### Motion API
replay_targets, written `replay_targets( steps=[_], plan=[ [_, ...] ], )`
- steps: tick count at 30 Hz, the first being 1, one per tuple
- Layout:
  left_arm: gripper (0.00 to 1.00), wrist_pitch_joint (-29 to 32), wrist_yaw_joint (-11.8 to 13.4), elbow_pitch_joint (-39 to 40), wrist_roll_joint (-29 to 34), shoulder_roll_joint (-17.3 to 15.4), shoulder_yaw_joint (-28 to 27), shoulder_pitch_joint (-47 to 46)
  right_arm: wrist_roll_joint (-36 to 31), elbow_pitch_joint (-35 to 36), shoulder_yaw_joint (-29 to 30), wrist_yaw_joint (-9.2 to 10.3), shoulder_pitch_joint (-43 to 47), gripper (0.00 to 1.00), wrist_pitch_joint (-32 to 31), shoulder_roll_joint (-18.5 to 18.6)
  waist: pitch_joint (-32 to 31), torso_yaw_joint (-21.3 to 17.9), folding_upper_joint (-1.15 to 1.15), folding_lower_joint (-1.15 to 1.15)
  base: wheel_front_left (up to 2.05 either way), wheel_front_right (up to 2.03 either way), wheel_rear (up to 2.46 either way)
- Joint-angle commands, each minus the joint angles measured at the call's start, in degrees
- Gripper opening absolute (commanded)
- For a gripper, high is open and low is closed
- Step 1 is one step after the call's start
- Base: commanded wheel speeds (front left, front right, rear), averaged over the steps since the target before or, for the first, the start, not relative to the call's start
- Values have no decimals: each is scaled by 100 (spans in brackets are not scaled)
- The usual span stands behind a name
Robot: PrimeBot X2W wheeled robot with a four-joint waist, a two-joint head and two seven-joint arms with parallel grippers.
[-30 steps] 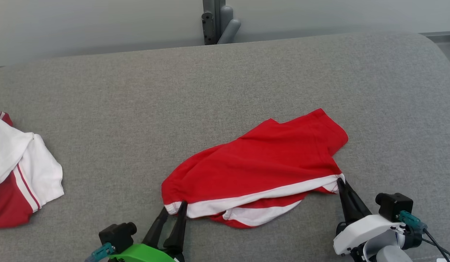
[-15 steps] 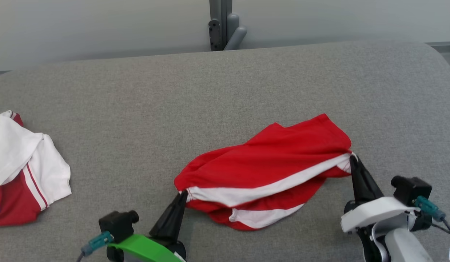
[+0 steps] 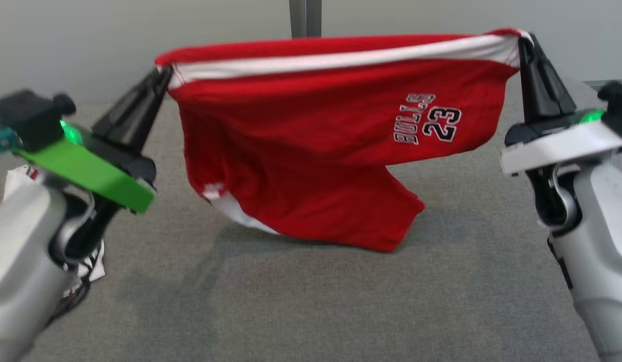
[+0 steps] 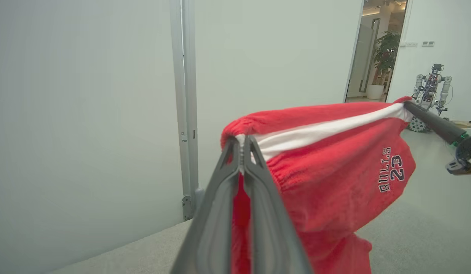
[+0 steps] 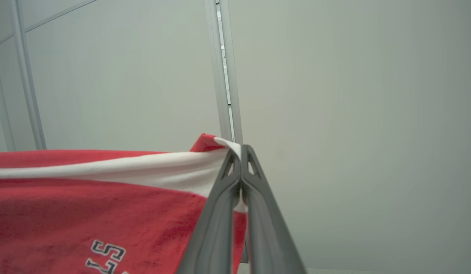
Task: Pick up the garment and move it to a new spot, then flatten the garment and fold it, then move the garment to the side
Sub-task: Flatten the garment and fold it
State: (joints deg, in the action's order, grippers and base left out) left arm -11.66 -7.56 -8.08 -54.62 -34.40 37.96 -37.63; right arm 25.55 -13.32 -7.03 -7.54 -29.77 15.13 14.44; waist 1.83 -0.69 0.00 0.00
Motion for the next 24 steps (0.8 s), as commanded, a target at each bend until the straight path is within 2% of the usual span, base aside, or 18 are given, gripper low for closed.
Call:
replay_targets(
  steps=[1,6,8,9,11,16,20,22,24],
  plan=[
    [0,243,16,-152,-196,-159,97,-593,93,-291,-201,10,-535,0,-92,160,506,-7,0,0,0,0,0],
    [0,618,16,-753,-154,-187,454,-2161,121,-1027,-570,10,-2190,0,-167,422,1462,12,0,0,0,0,0],
    [0,476,16,-1041,118,-141,552,-2900,-83,-1300,-638,11,-2927,0,-166,556,1850,42,0,0,0,0,0],
    [0,476,16,-1041,118,-141,552,-2900,-83,-1300,-638,11,-2927,0,-166,556,1850,42,0,0,0,0,0],
    [0,377,16,-1310,316,-86,706,-3531,-307,-1569,-643,11,-3678,0,-148,615,2210,41,0,0,0,0,0],
    [0,-103,17,-1709,374,20,1010,-4686,-847,-2119,-369,12,-4938,0,-20,664,2666,50,0,0,0,0,0],
    [0,-302,17,-1777,170,79,1467,-4736,-973,-2033,-214,11,-4949,0,3,659,2719,78,0,0,0,0,0],
    [0,-340,17,-1770,17,87,1718,-4456,-1046,-1797,-345,10,-4456,0,3,692,2654,81,0,0,0,0,0],
    [0,-360,16,-1694,-259,183,1746,-4043,-929,-1482,-343,10,-3890,0,5,739,2551,75,0,0,0,0,0]
  ],
)
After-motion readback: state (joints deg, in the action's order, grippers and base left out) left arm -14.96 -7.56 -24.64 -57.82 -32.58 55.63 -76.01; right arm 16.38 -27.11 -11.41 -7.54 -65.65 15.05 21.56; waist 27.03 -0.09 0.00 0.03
